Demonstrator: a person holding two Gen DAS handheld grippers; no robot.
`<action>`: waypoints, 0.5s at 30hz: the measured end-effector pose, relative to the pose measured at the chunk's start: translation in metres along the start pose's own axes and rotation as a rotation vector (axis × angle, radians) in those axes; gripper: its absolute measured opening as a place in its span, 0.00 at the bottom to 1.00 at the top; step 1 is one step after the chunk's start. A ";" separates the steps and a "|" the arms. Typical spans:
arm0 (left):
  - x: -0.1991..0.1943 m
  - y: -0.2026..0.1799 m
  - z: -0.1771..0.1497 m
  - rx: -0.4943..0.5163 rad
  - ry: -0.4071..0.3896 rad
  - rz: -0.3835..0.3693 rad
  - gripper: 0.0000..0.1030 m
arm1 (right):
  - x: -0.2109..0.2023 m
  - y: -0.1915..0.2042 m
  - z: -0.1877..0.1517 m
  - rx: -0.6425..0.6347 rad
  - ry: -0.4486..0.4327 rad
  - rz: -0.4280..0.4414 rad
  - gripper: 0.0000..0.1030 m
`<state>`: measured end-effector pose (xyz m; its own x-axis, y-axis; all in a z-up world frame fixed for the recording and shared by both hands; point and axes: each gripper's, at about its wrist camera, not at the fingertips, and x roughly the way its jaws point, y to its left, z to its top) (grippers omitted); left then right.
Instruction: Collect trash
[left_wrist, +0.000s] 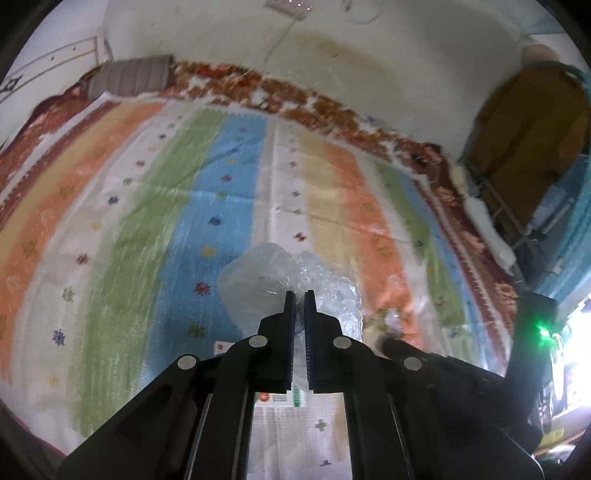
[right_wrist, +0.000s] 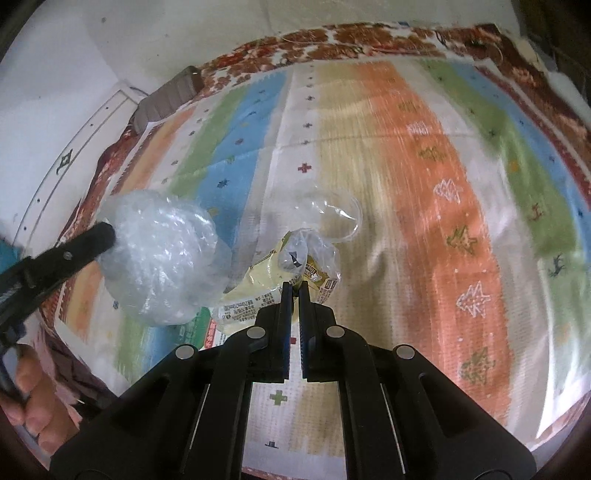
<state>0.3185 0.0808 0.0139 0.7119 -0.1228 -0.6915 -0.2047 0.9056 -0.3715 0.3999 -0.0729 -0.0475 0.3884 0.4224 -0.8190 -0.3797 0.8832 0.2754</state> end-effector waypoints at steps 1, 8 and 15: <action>-0.003 0.000 0.000 0.005 -0.004 0.005 0.04 | -0.003 0.002 -0.001 -0.005 -0.004 0.000 0.03; -0.024 0.001 0.001 -0.020 -0.026 -0.021 0.03 | -0.037 0.011 -0.013 -0.049 -0.071 -0.031 0.03; -0.051 -0.009 -0.014 0.023 -0.049 -0.042 0.03 | -0.077 0.019 -0.026 -0.111 -0.150 -0.057 0.03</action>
<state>0.2749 0.0730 0.0441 0.7517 -0.1410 -0.6443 -0.1589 0.9094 -0.3843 0.3413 -0.0939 0.0081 0.5295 0.4051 -0.7453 -0.4403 0.8822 0.1668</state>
